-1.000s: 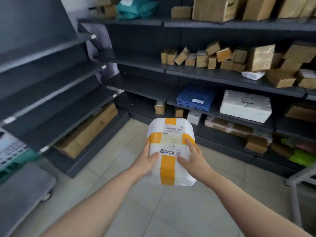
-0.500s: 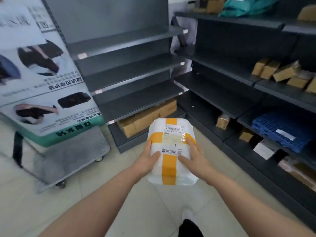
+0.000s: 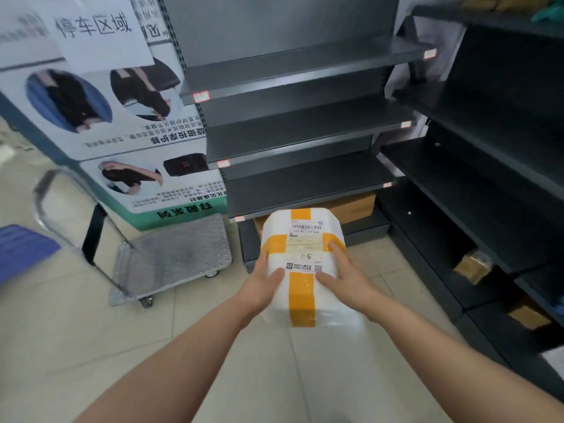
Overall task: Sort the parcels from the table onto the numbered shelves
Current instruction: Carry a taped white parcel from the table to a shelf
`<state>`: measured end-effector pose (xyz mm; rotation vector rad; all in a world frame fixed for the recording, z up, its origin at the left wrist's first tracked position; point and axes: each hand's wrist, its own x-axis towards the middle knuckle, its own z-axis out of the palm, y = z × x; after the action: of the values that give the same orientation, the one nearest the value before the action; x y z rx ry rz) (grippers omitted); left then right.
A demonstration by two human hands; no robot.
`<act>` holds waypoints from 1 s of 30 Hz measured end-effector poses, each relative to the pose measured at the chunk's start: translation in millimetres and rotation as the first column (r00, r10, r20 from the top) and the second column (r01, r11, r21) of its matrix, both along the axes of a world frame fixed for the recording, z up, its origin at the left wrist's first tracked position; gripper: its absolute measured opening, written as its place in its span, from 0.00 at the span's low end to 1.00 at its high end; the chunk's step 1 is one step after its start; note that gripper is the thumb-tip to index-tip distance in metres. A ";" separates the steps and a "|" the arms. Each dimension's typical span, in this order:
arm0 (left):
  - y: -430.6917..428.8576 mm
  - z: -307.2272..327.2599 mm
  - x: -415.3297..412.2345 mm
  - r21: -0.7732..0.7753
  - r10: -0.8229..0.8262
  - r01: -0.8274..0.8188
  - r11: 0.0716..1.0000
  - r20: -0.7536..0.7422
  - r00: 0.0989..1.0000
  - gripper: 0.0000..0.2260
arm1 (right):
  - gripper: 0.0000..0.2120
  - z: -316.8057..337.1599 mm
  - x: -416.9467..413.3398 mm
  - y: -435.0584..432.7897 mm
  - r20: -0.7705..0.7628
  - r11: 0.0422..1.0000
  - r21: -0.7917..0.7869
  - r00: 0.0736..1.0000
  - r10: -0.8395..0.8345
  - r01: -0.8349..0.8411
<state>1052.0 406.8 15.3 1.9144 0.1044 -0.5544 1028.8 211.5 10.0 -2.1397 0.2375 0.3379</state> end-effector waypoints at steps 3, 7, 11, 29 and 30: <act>10.4 -6.6 17.4 0.004 0.055 -0.055 0.998 -0.022 0.998 0.28 | 0.36 -7.7 28.2 10.7 -0.010 0.999 -0.005 0.999 0.047 -0.047; 32.8 -14.5 48.1 0.008 0.102 -0.102 0.995 -0.029 0.994 0.26 | 0.36 -20.7 71.6 33.2 -0.046 0.996 0.000 0.995 0.089 -0.089; 62.4 -28.9 93.0 0.039 0.132 -0.130 0.991 -0.052 0.990 0.28 | 0.37 -34.7 118.9 61.7 -0.076 0.993 0.014 0.991 0.114 -0.114; 142.2 -121.6 311.2 0.113 0.135 -0.112 0.987 -0.224 0.965 0.29 | 0.35 -120.9 329.8 143.3 -0.281 0.996 0.087 0.960 0.022 0.002; 140.0 -128.6 321.4 0.106 0.146 -0.124 0.986 -0.223 0.964 0.28 | 0.35 -127.5 341.6 141.0 -0.283 0.997 0.083 0.959 0.023 0.000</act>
<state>1373.3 546.8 -113.3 1.9083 0.4140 -0.6871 1370.4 352.5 -117.5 -2.0080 0.3690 0.6520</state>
